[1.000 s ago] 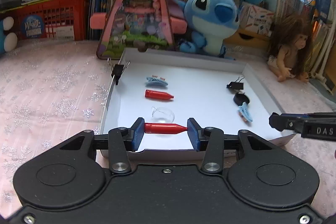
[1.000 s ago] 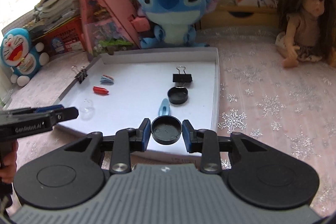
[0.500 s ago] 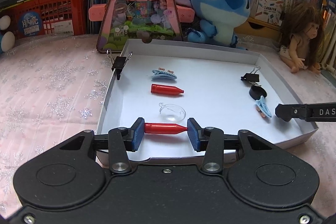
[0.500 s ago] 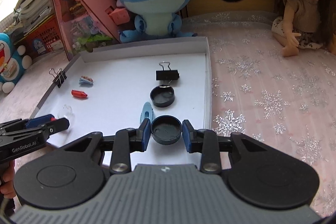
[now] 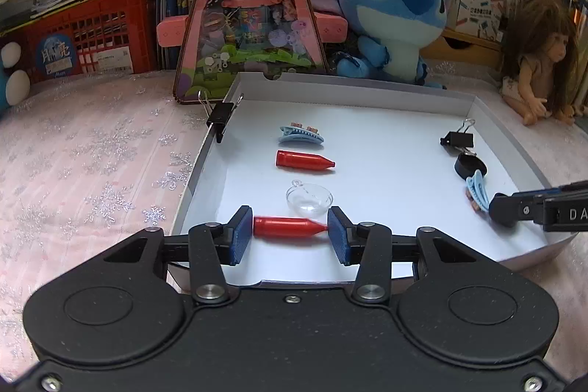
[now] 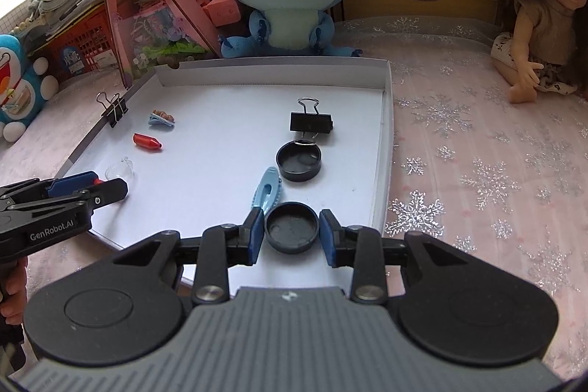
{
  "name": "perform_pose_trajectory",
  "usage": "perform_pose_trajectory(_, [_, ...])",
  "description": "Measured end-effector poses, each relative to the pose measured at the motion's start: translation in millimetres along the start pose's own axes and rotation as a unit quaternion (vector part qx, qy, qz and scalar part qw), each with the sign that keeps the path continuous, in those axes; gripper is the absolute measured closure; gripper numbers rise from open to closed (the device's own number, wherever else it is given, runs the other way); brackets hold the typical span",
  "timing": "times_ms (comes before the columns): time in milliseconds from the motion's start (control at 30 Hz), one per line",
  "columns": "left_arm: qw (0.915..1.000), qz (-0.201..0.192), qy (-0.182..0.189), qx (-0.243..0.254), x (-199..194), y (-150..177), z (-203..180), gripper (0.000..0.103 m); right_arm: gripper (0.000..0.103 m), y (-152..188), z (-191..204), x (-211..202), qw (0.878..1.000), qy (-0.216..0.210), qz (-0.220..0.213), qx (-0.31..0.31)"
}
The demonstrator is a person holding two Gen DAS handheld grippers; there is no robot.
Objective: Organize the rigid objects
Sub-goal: 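Carry the red crayon and black lid over the white tray with both tools, then open the left tool to drop the crayon while the right tool releases the lid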
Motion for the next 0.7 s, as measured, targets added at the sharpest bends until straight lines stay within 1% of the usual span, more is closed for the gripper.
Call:
perform_pose_trajectory(133, [1.0000,0.000,-0.004,0.004,0.2,0.2,-1.1,0.059,0.062,0.5,-0.1,-0.3,1.000,-0.001,-0.003,0.001])
perform_pose_trajectory(167, [1.0000,0.000,-0.002,0.004,-0.2,0.4,-1.4,0.057,0.057,0.6,-0.1,-0.5,1.000,-0.003,-0.004,0.003])
perform_pose_trajectory(200, [1.0000,0.000,0.000,0.004,-0.5,0.3,-1.8,0.056,0.051,0.7,-0.2,-1.1,1.000,-0.004,-0.005,0.006])
perform_pose_trajectory(233, [1.0000,0.001,0.002,0.003,-1.1,0.4,-2.5,0.055,0.048,0.5,-0.4,-1.8,1.000,-0.006,-0.006,0.008])
perform_pose_trajectory(333, [1.0000,-0.001,0.005,0.006,-4.8,0.6,-4.6,0.047,0.046,0.1,-0.3,-4.9,1.000,-0.013,-0.010,0.011])
perform_pose_trajectory(400, [0.9999,-0.006,0.004,0.008,-9.0,0.4,-6.1,0.038,0.044,0.1,-0.5,-7.6,1.000,-0.014,-0.014,0.011])
perform_pose_trajectory(500, [0.9997,-0.017,0.007,0.014,-18.0,0.1,-9.1,0.031,0.041,0.8,-0.2,-13.0,1.000,-0.013,-0.021,0.006])
perform_pose_trajectory(700, [0.9990,-0.030,0.019,0.027,-38.7,3.5,-14.8,0.026,0.035,5.8,1.0,-25.6,0.999,-0.013,-0.036,-0.006])
Point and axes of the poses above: each gripper's, at about its wrist camera, not at the fingertips, and x roughly the way its jaws point, z to its left, y to its underside, the point moved 9 cm from there along x, roughly the way its jaws point, and after that the axes turned 4 degrees about y, right-handed, at the moved point
